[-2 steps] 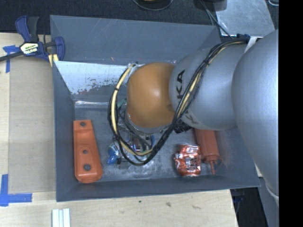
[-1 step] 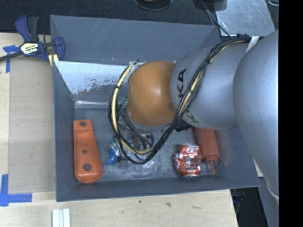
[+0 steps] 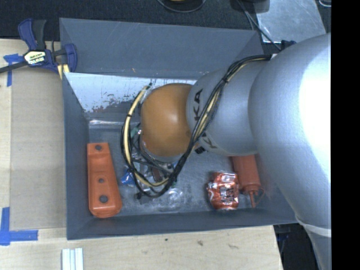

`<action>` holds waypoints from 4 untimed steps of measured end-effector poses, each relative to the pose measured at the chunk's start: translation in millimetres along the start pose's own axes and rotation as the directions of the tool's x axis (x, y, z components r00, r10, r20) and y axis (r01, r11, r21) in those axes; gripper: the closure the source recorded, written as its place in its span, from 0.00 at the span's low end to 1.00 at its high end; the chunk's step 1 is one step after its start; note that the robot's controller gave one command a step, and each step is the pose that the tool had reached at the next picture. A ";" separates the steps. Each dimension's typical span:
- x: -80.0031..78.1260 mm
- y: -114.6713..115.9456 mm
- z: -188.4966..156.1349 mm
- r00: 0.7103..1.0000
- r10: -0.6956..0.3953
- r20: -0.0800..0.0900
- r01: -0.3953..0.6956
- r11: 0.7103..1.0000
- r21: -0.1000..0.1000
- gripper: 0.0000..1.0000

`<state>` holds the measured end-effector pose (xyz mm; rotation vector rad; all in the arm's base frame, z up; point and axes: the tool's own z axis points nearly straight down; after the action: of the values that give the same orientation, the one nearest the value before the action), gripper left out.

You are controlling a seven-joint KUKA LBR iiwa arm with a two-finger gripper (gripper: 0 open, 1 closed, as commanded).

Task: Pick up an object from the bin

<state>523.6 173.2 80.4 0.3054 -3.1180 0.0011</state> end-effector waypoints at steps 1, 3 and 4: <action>23.3 -22.1 9.9 0.971 0.237 0.014 -0.237 0.972 -0.005 1.00; 26.1 -26.5 -87.2 0.968 0.249 0.014 -0.249 0.969 -0.005 1.00; 20.3 -49.9 -17.3 0.971 0.237 0.010 -0.237 0.972 -0.002 1.00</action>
Offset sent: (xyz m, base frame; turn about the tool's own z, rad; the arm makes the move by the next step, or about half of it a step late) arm 0.0000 0.0000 0.0000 0.0000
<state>513.5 120.4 97.9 -0.0690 -3.1419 -0.0005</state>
